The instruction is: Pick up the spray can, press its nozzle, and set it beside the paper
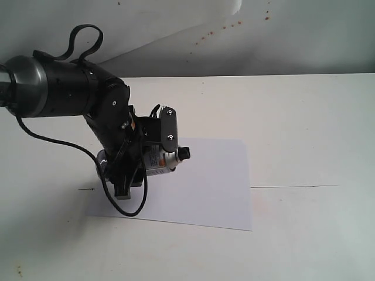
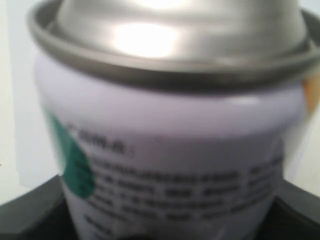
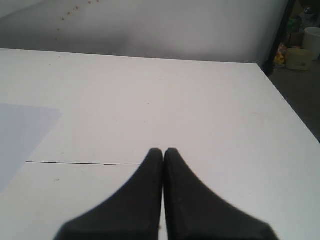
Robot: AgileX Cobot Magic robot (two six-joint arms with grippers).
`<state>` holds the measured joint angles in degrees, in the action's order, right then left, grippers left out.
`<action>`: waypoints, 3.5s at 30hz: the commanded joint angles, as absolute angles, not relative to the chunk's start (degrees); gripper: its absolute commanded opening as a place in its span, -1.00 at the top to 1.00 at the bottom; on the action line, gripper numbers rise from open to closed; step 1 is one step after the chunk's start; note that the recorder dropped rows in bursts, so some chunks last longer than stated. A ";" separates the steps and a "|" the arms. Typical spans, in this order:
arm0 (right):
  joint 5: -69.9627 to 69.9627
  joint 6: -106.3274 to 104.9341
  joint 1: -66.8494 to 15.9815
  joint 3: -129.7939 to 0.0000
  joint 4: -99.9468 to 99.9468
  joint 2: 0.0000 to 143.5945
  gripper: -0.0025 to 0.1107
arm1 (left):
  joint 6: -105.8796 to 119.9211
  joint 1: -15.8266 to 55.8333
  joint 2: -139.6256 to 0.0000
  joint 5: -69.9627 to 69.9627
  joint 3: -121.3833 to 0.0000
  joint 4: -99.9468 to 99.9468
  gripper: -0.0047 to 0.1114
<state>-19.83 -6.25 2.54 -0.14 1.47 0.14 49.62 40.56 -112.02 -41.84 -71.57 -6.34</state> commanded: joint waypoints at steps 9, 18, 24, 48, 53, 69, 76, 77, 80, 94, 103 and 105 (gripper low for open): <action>1.44 -3.89 2.74 0.00 12.64 0.00 0.96 | 49.73 40.57 -111.32 -40.92 -72.33 -4.82 0.92; 24.22 -4.17 2.74 0.00 33.09 0.00 0.96 | 49.96 40.57 -111.32 -40.82 -72.33 -4.83 0.92; 8.47 -4.31 2.74 -8.66 19.51 0.57 0.96 | 49.96 40.57 -111.32 -40.58 -72.33 -4.83 0.92; -41.20 -21.04 2.74 -46.08 46.44 87.62 0.96 | 49.96 40.57 -111.32 -40.40 -72.33 -4.83 0.92; -41.63 -33.47 2.74 -46.16 59.88 89.23 0.96 | 49.50 40.57 -111.32 -40.78 -72.33 -4.58 0.92; -58.64 -38.41 -1.40 -65.48 69.41 105.88 0.96 | 45.26 40.57 -111.32 -40.42 -72.33 -10.58 0.92; -58.05 -38.33 -6.89 -69.60 70.10 110.93 0.96 | 40.31 40.57 -111.32 -38.14 -72.33 -12.61 0.92; -58.05 -38.33 -7.39 -70.12 70.10 111.44 0.96 | 40.31 40.57 -111.32 -37.11 -72.33 -11.27 0.92; -58.05 -38.48 -8.05 -70.48 71.36 112.41 0.96 | 40.04 40.57 -111.46 -34.88 -72.33 -8.83 0.92; -55.08 -40.66 -8.05 -70.48 72.47 112.41 0.96 | 38.55 40.57 -114.08 -34.43 -72.33 -9.49 0.92; -56.94 -41.80 -8.08 -70.72 73.55 116.56 0.96 | 32.84 40.57 -114.08 -33.71 -72.33 -15.64 0.92; -57.34 -41.80 -8.18 -70.72 74.13 117.56 0.96 | 32.84 40.57 -114.08 -32.87 -72.33 -15.65 0.92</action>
<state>-56.22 -40.94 -7.94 -70.37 72.76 116.71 34.33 40.56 -114.59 -35.07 -71.76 -14.45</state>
